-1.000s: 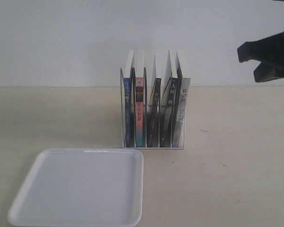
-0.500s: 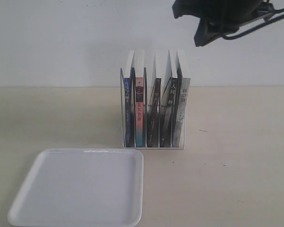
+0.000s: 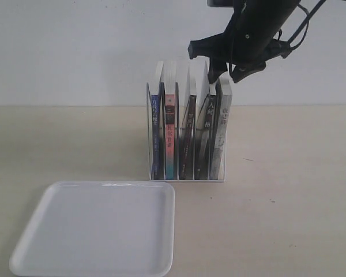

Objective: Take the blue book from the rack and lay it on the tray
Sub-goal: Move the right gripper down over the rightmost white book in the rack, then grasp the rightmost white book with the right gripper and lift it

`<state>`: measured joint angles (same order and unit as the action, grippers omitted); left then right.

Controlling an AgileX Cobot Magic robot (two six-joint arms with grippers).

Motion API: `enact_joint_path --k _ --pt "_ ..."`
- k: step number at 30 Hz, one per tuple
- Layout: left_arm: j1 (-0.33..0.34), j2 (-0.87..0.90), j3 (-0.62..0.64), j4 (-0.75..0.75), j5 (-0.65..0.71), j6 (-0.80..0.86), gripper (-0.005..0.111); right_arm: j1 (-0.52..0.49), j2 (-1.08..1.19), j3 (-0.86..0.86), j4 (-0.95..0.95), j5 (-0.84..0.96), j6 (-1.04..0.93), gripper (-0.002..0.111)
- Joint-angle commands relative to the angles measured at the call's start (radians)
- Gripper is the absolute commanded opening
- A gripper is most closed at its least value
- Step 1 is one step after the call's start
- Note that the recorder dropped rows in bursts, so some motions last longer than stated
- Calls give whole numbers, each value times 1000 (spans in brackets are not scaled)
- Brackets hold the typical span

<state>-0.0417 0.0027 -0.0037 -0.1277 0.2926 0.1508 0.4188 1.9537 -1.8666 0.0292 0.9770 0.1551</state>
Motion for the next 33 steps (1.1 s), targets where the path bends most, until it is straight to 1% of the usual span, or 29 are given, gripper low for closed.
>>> enact_joint_path --k 1,4,6,19,20,23,25,27,33 --pt "2 -3 4 5 -1 1 4 0 0 -32 -29 -6 1 47" --pt "2 -3 4 5 -1 1 4 -2 2 -32 -54 -4 2 47" --pt "2 -3 4 5 -1 1 4 -2 7 -32 -91 1 38 47" --pt "2 -3 4 5 -1 1 4 -2 71 -32 -92 -25 61 46" --pt "2 -3 4 5 -1 1 4 -2 71 -32 -92 -33 64 41" --pt "2 -3 4 5 -1 1 4 -2 71 -32 -92 -37 66 18" --pt "2 -3 4 5 -1 1 4 -2 71 -32 -92 -37 68 10" --pt "2 -3 4 5 -1 1 4 -2 71 -32 -92 -37 76 6" --pt "2 -3 4 5 -1 1 4 -2 61 -32 -92 -37 106 6"
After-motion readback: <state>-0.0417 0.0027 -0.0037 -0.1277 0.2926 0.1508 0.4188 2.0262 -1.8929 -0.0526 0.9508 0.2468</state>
